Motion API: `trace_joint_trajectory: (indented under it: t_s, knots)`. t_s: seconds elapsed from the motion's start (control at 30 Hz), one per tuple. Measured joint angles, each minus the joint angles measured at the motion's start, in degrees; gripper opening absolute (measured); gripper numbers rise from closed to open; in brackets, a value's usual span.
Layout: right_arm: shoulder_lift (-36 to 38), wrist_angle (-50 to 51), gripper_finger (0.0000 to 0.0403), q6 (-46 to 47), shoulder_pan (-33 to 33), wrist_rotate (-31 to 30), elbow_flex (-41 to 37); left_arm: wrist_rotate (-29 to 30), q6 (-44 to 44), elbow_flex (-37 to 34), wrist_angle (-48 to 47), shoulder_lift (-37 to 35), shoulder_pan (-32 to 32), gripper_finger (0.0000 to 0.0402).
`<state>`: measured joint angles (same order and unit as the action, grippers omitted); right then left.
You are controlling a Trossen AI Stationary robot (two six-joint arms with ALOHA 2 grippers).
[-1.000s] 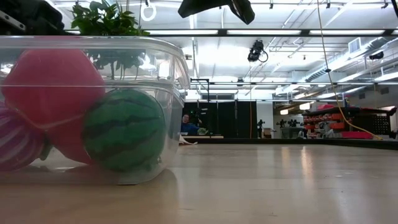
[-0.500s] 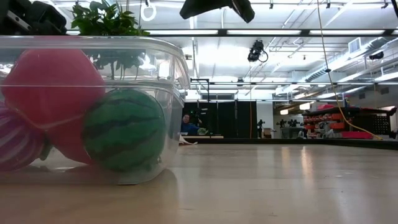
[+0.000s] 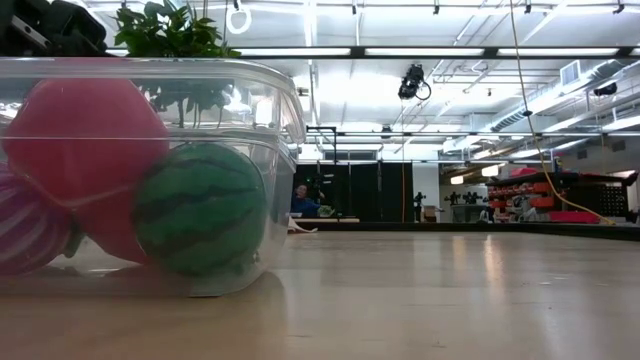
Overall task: Pick and placing Produce into tupperware
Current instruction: Return to Home Position
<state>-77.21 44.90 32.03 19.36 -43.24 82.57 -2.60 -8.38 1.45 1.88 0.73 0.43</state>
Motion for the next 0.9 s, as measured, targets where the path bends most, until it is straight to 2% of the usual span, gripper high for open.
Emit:
trace_joint_trajectory:
  t_s: [0.1, 0.2, 0.37, 0.53, 0.73, 0.9]
  knots:
    - [12.9, 0.4, 0.0, 0.7, 0.4, -0.5, -7.2, 0.0, 0.0, 0.0, 0.0, 0.0, 0.0, 0.0036]
    - [26.7, -3.3, 0.0, 0.4, 1.2, -0.9, -16.2, 0.0, 0.0, 0.0, 0.0, 0.0, 0.0, 0.004]
    - [47.4, -16.9, 0.0, -6.6, 2.8, -0.1, -32.0, 0.0, 0.0, 0.0, 0.0, 0.0, 0.0, 0.0036]
    - [63.4, -30.4, 0.0, -15.8, 3.3, 6.5, -45.8, 0.0, 0.0, 0.0, 0.0, 0.0, 0.0, 0.0028]
    - [75.2, -43.9, 0.0, -20.9, 3.3, 18.1, -54.9, 0.0, 0.0, 0.0, 0.0, 0.0, 0.0, 0.0035]
    - [76.8, -42.8, 0.0, -20.3, 3.3, 27.6, -56.4, 0.0, 0.0, 0.0, 0.0, 0.0, 0.0, 0.004]
